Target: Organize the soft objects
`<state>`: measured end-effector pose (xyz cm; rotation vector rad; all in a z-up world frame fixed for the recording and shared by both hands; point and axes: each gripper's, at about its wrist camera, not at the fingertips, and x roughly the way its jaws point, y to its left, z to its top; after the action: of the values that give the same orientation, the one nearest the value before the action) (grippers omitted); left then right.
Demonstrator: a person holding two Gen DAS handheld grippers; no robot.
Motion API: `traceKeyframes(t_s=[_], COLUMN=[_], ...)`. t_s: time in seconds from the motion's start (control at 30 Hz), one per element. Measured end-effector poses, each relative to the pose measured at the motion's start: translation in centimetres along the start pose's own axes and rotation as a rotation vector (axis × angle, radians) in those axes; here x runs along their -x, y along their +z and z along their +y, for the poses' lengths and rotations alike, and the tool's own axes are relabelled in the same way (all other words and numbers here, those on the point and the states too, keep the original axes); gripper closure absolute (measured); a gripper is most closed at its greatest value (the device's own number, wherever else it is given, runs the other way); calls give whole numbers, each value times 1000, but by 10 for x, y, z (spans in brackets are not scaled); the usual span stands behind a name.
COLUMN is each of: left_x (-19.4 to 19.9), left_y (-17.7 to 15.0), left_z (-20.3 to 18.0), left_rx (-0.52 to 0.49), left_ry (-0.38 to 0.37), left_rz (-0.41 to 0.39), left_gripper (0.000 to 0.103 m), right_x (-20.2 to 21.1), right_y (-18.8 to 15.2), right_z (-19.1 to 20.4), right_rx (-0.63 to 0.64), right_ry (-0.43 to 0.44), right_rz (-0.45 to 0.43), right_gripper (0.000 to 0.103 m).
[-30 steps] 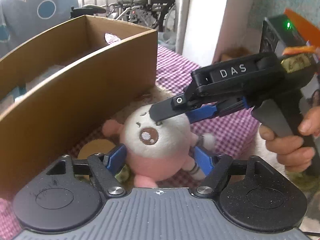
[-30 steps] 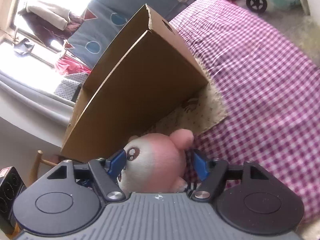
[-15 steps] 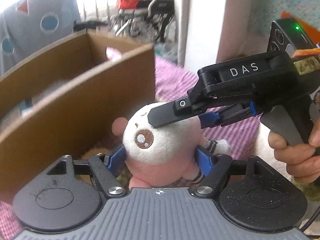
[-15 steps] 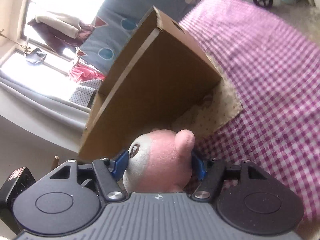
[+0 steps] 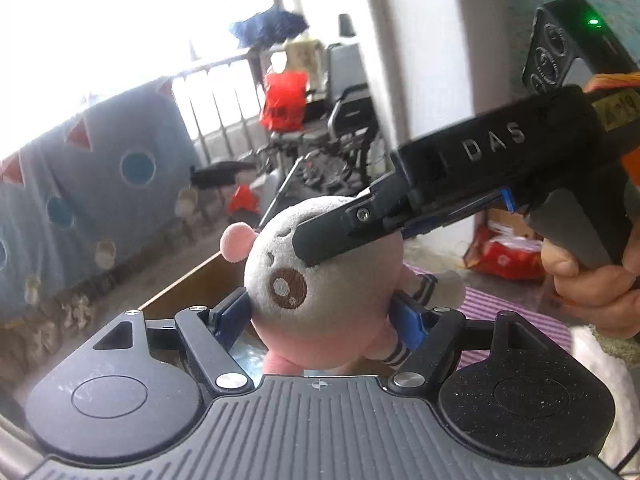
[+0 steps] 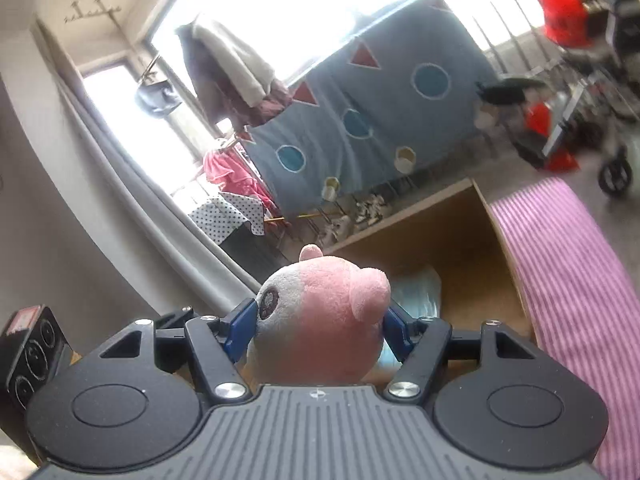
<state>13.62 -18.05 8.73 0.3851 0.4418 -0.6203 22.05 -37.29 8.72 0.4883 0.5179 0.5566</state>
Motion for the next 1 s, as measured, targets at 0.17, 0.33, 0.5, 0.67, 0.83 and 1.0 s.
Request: traceKeyframes(t_s=[0.17,0.33,0.5,0.67,0.83,1.0], left_x=[-71,-135,-186,-203,-214,-216], left_y=[12,7,-9,-24,-31,-32], left_z=[60,107,142,157,162,164], left_rx=[121,309,467,597,658,664], left_ry=[-42,-107,-158,-177,-183,-180], left_rz=[131,261,364,408,400,395], left_gripper=[28,28,28,29,30,30], right_x=[-76,-148,-205,-237,-254,-239], right_y=[52,84,91,88,88,93], right_z=[-23,-45,-71,-89,-85,-69], right_rx=[-3,34,49,102,203,311], right_ry=[-38,-136,-201,-244,-323,-375], right_rz=[159,321,449,517,539,466], right_gripper=[34,34,34,33,31,29])
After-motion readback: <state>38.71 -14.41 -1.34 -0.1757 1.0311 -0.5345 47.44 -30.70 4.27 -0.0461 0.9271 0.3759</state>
